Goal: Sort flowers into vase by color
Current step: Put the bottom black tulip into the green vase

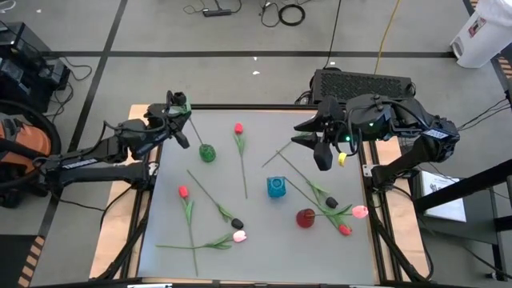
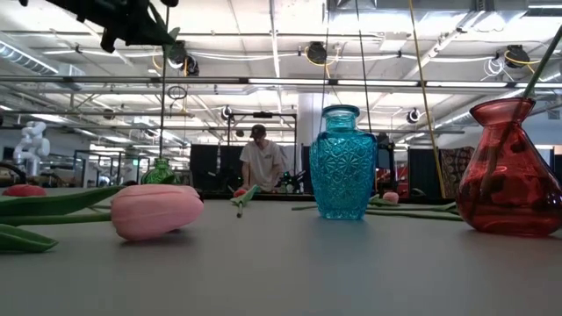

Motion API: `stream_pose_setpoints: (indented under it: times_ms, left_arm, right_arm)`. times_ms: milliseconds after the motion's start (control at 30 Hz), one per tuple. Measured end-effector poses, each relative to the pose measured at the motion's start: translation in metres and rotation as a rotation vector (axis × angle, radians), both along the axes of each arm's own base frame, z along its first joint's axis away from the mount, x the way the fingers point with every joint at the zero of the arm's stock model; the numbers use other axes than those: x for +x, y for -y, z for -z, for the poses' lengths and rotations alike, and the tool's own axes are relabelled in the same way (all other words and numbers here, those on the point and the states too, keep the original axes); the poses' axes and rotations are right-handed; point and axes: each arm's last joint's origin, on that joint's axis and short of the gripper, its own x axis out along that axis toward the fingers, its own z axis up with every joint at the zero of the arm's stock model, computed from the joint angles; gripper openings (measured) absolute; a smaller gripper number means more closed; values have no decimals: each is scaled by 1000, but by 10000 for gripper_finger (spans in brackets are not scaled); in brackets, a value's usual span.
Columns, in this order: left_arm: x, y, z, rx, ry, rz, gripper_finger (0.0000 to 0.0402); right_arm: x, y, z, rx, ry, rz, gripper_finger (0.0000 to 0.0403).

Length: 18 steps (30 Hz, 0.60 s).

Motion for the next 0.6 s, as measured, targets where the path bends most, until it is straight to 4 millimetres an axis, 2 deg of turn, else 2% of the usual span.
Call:
stream_pose_setpoints:
  times_ms: [600]
  left_arm:
    - [7, -1, 5, -57, -9, 15, 13]
  right_arm:
    - [0, 0, 0, -2, -1, 2, 153]
